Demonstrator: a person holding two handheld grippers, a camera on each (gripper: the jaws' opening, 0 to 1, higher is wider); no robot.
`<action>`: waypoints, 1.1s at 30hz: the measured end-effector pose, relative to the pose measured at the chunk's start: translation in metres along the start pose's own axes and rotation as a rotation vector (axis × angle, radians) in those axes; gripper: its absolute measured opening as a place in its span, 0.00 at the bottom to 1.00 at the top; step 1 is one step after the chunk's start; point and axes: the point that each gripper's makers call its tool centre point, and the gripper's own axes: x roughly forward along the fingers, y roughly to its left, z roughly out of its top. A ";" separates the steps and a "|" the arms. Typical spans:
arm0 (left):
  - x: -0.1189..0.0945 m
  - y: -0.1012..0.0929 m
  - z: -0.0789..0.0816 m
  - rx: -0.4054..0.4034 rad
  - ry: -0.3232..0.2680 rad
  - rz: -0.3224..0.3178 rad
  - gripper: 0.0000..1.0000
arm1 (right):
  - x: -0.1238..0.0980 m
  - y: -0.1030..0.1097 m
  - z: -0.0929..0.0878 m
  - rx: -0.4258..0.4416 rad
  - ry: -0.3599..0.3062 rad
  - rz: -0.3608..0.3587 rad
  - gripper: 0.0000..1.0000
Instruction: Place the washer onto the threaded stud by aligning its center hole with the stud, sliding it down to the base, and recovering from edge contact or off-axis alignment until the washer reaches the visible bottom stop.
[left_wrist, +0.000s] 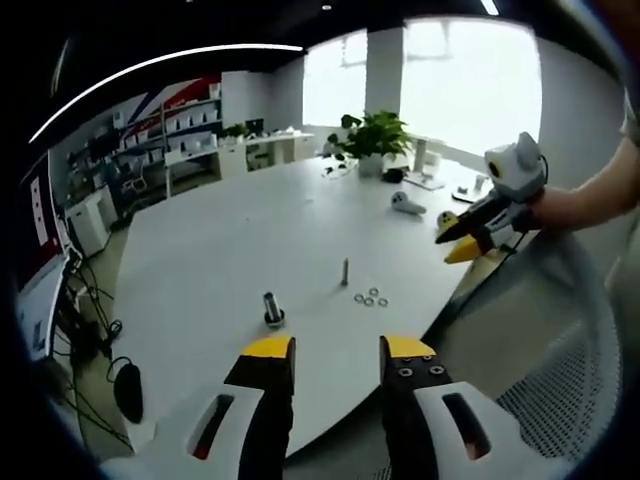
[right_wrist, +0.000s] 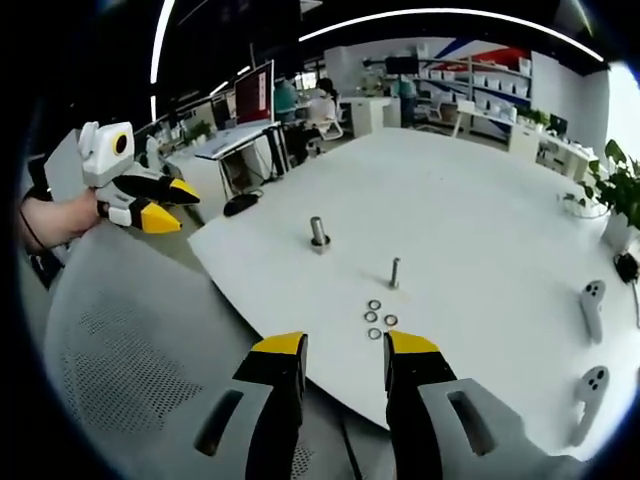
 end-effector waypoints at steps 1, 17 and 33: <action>0.000 0.000 0.001 0.000 -0.007 -0.001 0.31 | 0.000 0.000 -0.001 -0.001 0.004 0.002 0.33; 0.001 -0.008 -0.001 0.004 -0.003 -0.046 0.30 | 0.001 -0.002 -0.008 -0.008 0.041 -0.019 0.33; -0.006 -0.015 0.010 0.030 -0.070 -0.080 0.30 | 0.000 -0.013 -0.015 0.001 0.078 -0.074 0.33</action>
